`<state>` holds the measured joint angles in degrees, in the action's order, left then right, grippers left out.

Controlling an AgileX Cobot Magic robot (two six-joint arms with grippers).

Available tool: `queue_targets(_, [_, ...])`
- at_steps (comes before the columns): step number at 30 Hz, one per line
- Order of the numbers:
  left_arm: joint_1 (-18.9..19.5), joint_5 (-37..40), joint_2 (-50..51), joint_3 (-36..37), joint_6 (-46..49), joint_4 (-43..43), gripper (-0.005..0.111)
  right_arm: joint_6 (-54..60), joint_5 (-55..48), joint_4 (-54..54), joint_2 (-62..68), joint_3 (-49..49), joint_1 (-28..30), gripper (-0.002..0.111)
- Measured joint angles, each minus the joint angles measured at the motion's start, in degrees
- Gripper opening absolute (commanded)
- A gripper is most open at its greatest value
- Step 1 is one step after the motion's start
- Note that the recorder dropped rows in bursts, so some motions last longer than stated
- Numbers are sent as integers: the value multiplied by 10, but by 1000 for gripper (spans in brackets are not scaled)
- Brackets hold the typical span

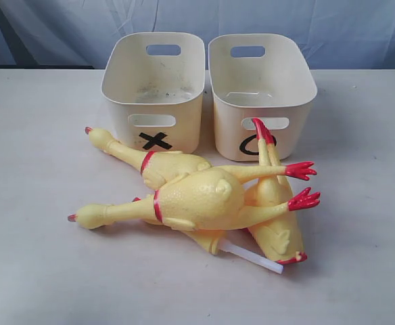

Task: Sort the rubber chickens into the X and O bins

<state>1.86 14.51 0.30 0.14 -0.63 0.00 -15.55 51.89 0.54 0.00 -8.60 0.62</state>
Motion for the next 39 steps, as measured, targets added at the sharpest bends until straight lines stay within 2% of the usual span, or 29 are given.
queue_targets(1, [0,0,0,0,0,0,0,-26,1,6,0,-52,0,-1])
queue_targets(2, [0,0,0,0,0,0,0,-68,-54,19,0,-135,0,-1])
queue_targets(4, [0,0,0,0,0,0,0,-118,-163,48,1,-224,0,-1])
queue_targets(6, [0,0,0,0,0,0,0,-145,-291,94,18,-333,0,-1])
queue_targets(7, [0,0,0,0,0,0,0,-154,-415,129,51,-435,0,-1])
queue_targets(10, [0,0,0,0,0,0,0,-156,-597,148,126,-585,-21,-1])
queue_targets(11, [0,0,0,0,0,0,0,-146,-659,146,159,-628,-35,-1])
queue_targets(13, [0,0,0,0,0,0,0,-53,-907,88,300,-739,-106,-1])
queue_targets(14, [0,0,0,0,0,0,0,-38,-957,74,337,-751,-122,-1])
queue_targets(15, [0,0,0,0,0,0,0,-19,-1072,37,405,-765,-156,-1])
queue_targets(17, [0,0,0,0,0,0,0,-3,-1185,-21,517,-766,-194,-1])
queue_targets(22, [0,0,0,0,0,0,0,76,-1216,-61,729,-766,-212,-1])
queue_targets(27, [0,0,0,0,0,0,0,95,-1217,-84,836,-766,-212,-1])
queue_targets(29, [0,0,0,0,0,0,0,113,-1218,-134,862,-766,-212,-1])
queue_targets(31, [0,0,0,0,0,0,0,177,-1219,-224,884,-766,-212,-1])
queue_targets(35, [0,0,0,0,0,0,0,367,-1218,-415,916,-765,-260,-1])
queue_targets(39, [0,0,0,0,0,0,0,450,-1217,-412,928,-765,-338,-1])
